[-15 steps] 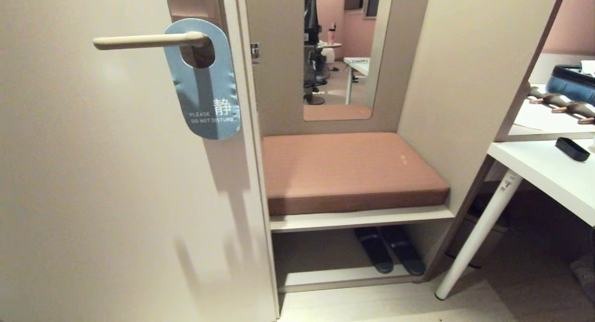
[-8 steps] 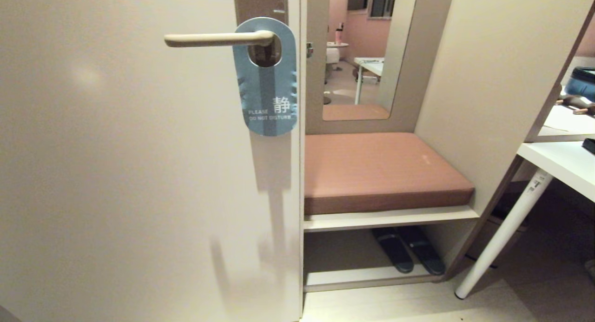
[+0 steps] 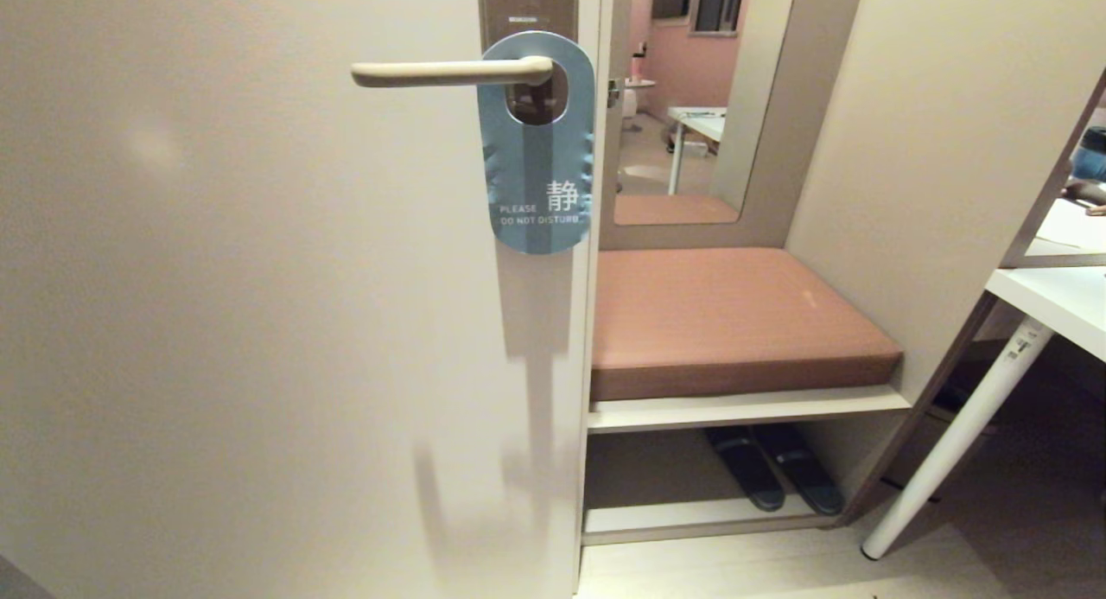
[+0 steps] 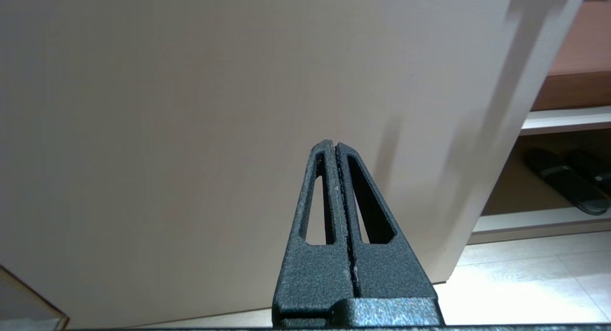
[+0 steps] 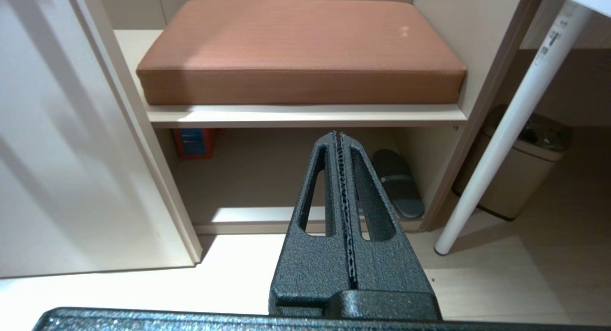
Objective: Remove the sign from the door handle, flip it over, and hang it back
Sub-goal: Take down the sign
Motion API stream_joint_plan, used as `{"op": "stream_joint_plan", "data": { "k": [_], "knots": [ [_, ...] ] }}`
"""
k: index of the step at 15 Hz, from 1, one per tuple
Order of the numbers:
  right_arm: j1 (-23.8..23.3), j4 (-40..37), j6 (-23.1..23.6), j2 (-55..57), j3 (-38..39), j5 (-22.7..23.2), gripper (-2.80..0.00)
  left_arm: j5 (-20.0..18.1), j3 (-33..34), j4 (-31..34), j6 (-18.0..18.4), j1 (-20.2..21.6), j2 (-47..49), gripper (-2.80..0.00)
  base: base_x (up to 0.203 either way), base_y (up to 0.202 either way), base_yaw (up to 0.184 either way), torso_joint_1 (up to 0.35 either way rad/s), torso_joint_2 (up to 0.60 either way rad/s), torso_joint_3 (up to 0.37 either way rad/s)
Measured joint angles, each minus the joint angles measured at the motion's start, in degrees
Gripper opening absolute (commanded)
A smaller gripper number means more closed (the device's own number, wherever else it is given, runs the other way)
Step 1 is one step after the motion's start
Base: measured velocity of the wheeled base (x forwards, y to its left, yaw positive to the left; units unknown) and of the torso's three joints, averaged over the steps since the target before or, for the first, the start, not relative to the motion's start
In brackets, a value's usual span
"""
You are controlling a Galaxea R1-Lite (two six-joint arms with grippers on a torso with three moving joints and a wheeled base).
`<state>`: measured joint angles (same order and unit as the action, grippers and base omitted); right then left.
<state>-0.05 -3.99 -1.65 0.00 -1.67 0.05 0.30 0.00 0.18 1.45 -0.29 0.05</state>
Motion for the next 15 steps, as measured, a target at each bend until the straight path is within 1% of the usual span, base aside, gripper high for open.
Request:
{"op": "stream_joint_plan", "data": {
  "k": [15],
  "knots": [
    [0.0,-0.04,0.09,0.0,0.0,0.02,-2.8,0.11,0.0,-0.07,-0.35,0.02,0.0,-2.8,0.0,0.0,0.0,0.0,0.0,0.0]
  ]
}}
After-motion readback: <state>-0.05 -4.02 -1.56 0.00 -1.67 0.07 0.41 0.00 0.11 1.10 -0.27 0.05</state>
